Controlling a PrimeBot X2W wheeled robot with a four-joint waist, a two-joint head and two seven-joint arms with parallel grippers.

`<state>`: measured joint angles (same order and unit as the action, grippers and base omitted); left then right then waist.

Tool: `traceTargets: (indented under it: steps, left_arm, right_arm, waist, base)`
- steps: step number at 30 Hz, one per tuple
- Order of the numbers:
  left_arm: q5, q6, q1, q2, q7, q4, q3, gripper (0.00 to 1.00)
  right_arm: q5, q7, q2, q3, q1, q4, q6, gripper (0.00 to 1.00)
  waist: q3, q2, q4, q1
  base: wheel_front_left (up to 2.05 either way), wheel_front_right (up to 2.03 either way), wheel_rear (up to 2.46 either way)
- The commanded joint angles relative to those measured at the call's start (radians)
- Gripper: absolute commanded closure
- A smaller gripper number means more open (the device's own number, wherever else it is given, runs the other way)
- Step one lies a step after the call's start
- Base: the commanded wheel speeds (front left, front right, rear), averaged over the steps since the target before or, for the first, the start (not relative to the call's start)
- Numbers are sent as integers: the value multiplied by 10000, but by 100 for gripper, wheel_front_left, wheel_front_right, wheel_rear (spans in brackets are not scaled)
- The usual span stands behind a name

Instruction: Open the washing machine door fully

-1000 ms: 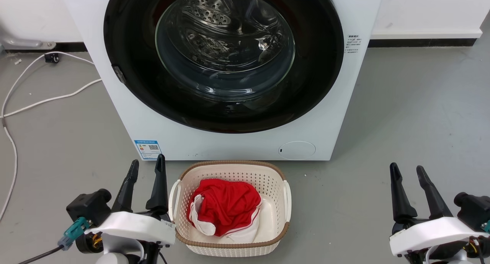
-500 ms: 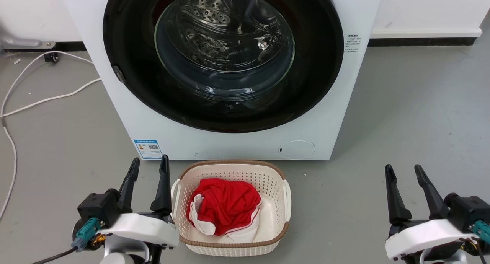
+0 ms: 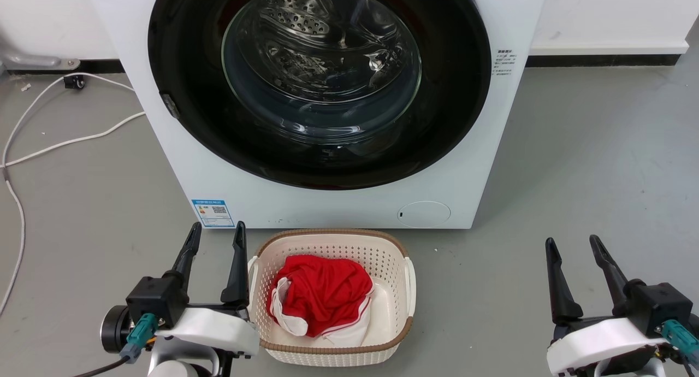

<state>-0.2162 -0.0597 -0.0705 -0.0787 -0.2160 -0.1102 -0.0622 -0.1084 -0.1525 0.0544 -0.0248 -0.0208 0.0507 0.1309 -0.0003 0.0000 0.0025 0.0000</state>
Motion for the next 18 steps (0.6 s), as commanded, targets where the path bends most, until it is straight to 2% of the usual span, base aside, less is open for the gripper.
traceTargets:
  steps: [1,18]
  left_arm:
    - [189,42,-16,-25,-96,37,-37,0]
    - [1194,-4,2,107,-392,28,-18,0]
  right_arm:
    - [239,-86,-38,7,33,-88,-3,0]
    - [976,-450,-54,0,-5,-37,-4,0]
  waist:
    - [-2,0,-5,0]
    - [22,0,-34,0]
  base:
    - [0,0,0]
    - [0,0,0]
